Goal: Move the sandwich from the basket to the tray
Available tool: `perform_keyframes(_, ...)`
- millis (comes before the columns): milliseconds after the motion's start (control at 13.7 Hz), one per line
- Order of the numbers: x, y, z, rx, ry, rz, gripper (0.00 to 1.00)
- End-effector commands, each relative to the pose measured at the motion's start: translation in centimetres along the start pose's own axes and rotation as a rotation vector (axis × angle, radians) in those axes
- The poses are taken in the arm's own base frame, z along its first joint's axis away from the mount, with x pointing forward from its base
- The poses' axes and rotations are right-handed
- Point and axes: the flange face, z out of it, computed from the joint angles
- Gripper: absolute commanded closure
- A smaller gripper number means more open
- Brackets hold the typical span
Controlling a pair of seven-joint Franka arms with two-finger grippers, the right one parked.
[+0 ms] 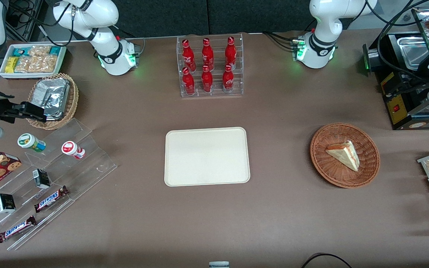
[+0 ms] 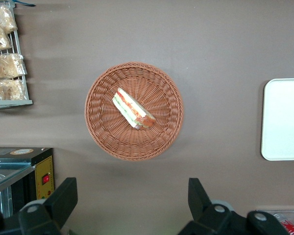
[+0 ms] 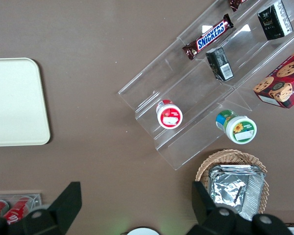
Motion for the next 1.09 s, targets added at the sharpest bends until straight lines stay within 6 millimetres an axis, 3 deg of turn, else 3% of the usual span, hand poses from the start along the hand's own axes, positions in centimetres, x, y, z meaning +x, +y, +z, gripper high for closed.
perform_keyframes(0, 0.0, 0.3, -0.5, 0.008, -0.01, 0.012, 0.0)
perform_keyframes(291, 0.1, 0.2, -0.4, 0.002, -0.012, -0.002, 0.0)
perform_keyframes(437, 0.2, -0.4, 0.6, 0.003, -0.041, -0.019, 0.0)
perform_keyframes(801, 3.2, -0.7, 9.6, 0.076, -0.249, -0.442, 0.0)
perform_keyframes(1020, 5.1, -0.6, 14.8, 0.098, -0.296, -0.516, 0.0)
